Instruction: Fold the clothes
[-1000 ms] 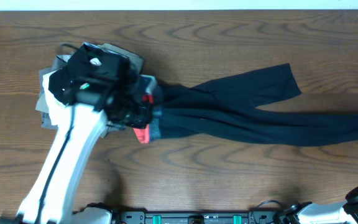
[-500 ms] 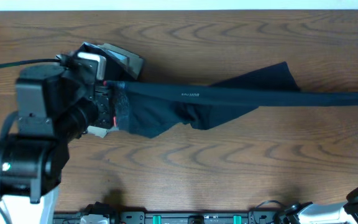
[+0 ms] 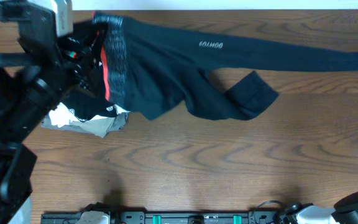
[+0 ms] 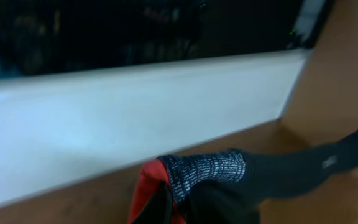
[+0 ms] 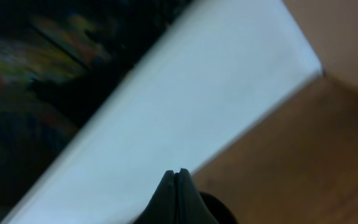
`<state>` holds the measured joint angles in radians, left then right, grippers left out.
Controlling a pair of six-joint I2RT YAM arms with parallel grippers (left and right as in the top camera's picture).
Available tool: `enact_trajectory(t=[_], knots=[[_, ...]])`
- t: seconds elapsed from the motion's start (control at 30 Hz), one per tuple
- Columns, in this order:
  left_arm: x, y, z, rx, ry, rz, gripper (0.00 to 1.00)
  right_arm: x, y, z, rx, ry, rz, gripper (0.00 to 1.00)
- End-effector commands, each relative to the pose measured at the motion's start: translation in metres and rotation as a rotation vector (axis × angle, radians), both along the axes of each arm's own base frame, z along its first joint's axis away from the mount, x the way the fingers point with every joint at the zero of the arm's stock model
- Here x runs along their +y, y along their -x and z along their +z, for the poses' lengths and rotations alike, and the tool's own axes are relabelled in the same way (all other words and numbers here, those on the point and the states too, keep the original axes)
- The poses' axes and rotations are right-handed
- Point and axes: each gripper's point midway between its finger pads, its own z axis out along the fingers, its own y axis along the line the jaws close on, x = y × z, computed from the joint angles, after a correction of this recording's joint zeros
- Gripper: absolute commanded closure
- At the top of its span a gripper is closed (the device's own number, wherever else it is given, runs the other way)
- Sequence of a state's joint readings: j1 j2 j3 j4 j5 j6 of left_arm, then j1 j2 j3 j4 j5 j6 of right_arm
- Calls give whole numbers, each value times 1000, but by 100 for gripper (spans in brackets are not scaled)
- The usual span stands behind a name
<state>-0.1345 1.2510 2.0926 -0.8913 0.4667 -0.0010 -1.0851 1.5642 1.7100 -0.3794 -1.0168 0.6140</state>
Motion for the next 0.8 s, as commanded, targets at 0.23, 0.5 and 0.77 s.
enact_trajectory(t=[0.23, 0.5, 0.77], knots=[[-21, 58, 97, -269, 77, -122, 91, 31, 62, 129, -162, 95, 1, 99], [28, 9, 26, 4, -47, 229, 91, 19, 74, 114, -114, 62, -42, 98], [17, -79, -104, 433, -264, 262, 91, -22, 70, -22, 328, -91, -273, 99]])
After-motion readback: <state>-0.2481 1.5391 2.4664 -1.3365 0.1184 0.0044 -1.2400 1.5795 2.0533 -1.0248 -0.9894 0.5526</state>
